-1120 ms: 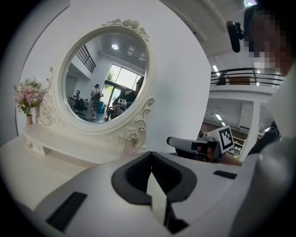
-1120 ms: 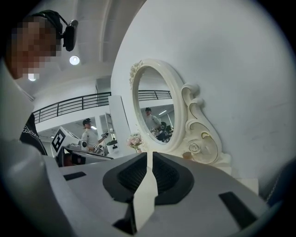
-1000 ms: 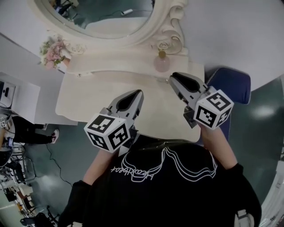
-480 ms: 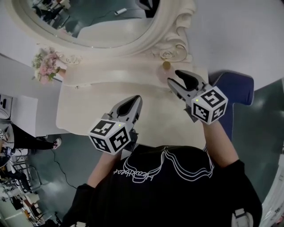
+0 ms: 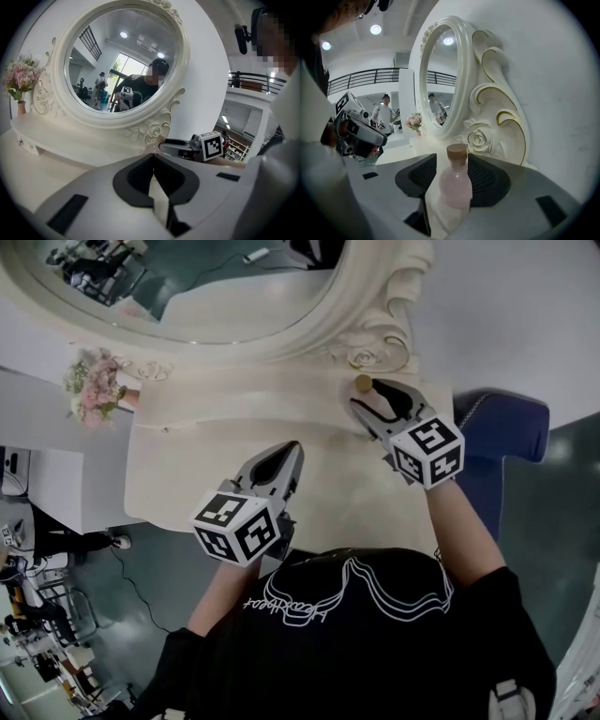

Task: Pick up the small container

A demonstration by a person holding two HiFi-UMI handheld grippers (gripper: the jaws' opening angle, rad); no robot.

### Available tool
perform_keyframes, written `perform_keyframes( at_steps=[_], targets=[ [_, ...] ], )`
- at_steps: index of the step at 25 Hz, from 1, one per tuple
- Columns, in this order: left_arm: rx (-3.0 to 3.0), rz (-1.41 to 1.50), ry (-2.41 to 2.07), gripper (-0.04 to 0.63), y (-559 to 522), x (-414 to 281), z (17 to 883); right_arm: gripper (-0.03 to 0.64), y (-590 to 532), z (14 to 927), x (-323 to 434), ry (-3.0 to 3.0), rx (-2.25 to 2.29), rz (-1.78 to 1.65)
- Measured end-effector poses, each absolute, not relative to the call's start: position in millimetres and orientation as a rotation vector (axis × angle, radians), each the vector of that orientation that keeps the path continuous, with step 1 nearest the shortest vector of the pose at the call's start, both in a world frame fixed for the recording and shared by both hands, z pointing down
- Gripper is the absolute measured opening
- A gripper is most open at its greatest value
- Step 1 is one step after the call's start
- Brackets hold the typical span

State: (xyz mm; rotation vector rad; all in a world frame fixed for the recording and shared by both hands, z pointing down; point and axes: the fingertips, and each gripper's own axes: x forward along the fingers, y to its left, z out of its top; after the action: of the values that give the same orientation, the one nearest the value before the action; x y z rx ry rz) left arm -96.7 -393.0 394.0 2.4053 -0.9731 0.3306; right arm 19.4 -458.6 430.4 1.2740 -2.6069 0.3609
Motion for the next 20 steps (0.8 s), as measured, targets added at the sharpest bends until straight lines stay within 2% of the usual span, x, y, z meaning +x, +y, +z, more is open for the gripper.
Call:
perform_keyframes(
  at_steps=[12,20],
  targets=[
    [2.401,0.352,-0.966,0.002,-399.3,-96.7,397.9,0.118,-468.5,436.2,22.3,-2.557,1.322,0.298],
    [2.407,0.351,-0.973,0.002,-397.7,-100.8,395.1,0.115,-469.4,436.3,22.3,-2.537,1.334,0.292]
  ],
)
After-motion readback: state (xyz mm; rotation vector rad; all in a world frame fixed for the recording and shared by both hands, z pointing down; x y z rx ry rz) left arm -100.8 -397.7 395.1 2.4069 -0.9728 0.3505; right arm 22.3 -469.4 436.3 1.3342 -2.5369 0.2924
